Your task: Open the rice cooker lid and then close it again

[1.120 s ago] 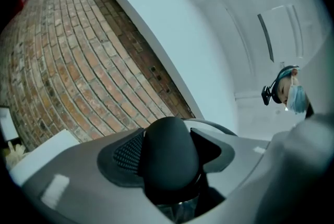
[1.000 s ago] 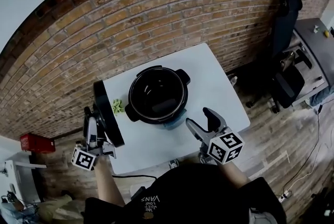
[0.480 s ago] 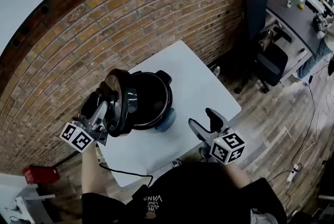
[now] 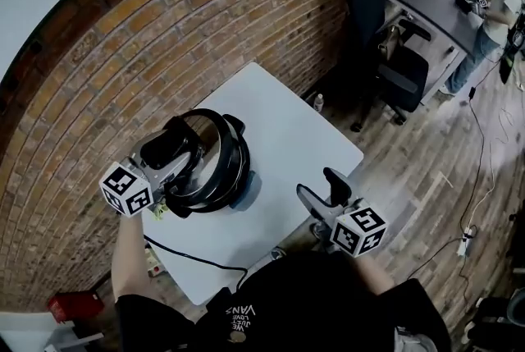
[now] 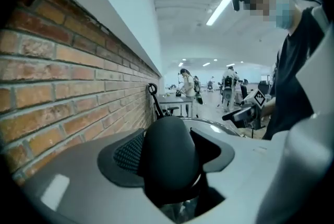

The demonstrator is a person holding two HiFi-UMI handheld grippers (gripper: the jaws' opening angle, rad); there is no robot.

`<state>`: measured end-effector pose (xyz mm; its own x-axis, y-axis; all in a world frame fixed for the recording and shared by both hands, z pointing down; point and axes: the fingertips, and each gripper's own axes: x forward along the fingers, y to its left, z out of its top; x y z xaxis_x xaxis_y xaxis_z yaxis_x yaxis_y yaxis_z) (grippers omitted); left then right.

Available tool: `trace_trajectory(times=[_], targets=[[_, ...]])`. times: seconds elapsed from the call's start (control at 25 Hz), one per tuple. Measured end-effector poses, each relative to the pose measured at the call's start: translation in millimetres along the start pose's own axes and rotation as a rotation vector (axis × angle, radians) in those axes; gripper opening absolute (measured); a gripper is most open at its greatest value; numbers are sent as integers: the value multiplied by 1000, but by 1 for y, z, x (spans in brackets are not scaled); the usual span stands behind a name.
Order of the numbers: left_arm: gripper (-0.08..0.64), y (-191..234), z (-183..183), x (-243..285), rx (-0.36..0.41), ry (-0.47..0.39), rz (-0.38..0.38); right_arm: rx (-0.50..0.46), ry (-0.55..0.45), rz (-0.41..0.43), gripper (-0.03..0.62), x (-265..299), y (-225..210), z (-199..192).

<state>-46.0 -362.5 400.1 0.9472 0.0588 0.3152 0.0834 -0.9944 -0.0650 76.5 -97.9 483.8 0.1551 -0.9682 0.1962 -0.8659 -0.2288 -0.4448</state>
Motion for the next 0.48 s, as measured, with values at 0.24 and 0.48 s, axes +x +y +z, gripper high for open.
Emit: trace_trajectory(times=[0.24, 0.48], targets=[[279, -15, -18, 18, 115, 113, -71, 12, -15, -14, 336, -7, -5, 1], [279, -14, -26, 20, 123, 129, -75, 19, 0, -7, 336, -6, -9, -4]])
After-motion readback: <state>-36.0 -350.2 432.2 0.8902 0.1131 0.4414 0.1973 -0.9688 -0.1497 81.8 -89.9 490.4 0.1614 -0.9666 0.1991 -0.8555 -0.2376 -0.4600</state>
